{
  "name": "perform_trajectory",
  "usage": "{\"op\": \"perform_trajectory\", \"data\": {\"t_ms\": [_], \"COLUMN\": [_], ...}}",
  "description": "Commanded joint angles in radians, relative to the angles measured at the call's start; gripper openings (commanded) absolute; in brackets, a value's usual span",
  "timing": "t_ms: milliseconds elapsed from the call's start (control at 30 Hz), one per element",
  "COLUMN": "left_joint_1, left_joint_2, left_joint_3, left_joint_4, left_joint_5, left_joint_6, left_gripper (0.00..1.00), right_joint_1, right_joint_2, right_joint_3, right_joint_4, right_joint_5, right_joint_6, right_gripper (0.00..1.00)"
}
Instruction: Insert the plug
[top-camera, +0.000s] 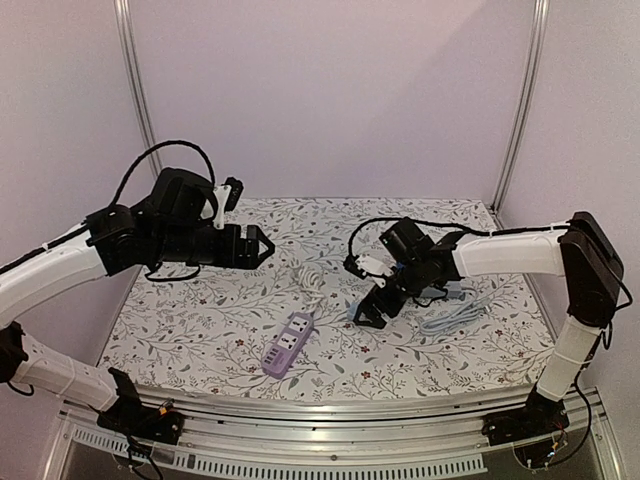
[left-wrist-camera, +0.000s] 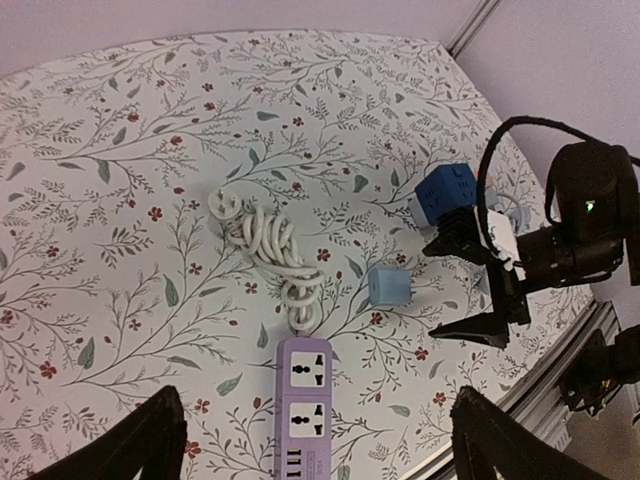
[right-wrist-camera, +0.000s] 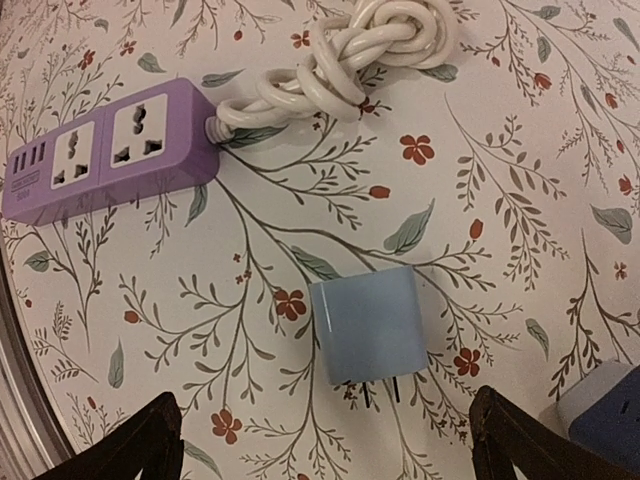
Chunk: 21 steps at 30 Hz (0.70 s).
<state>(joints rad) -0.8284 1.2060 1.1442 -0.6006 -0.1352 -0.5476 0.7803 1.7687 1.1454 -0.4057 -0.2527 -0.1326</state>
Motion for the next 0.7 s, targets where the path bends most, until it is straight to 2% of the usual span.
{"op": "perform_trajectory", "data": {"t_ms": [0, 200, 500, 667], "left_joint_1": [0.037, 0.056, 0.072, 0.077], "left_joint_2": [0.014, 0.036, 0.051, 0.05], "left_joint_3": [-0.013, 0.003, 0.031, 0.03], "left_joint_4": [0.065, 0.065, 0.034, 0.029], "left_joint_5": [0.109, 0.128, 0.116, 0.112], "left_joint_6": [-0.006, 0.004, 0.009, 0.007], "left_gripper": [0.91, 0.88, 0.8, 0.78], "right_joint_1": [0.008, 0.008, 0.02, 0.025], "right_joint_2": [0.043, 0.105, 0.144, 0.144], "right_joint_3": [0.026, 0.036, 0.011, -0.038], "right_joint_4": [0.04, 0.052, 0.104, 0.179], "right_joint_5": [0.058, 0.089, 0.118, 0.114], "right_joint_6": [0.014, -0.003, -0.012, -0.056], "right_gripper": [0.99, 0.98, 0.88, 0.87]}}
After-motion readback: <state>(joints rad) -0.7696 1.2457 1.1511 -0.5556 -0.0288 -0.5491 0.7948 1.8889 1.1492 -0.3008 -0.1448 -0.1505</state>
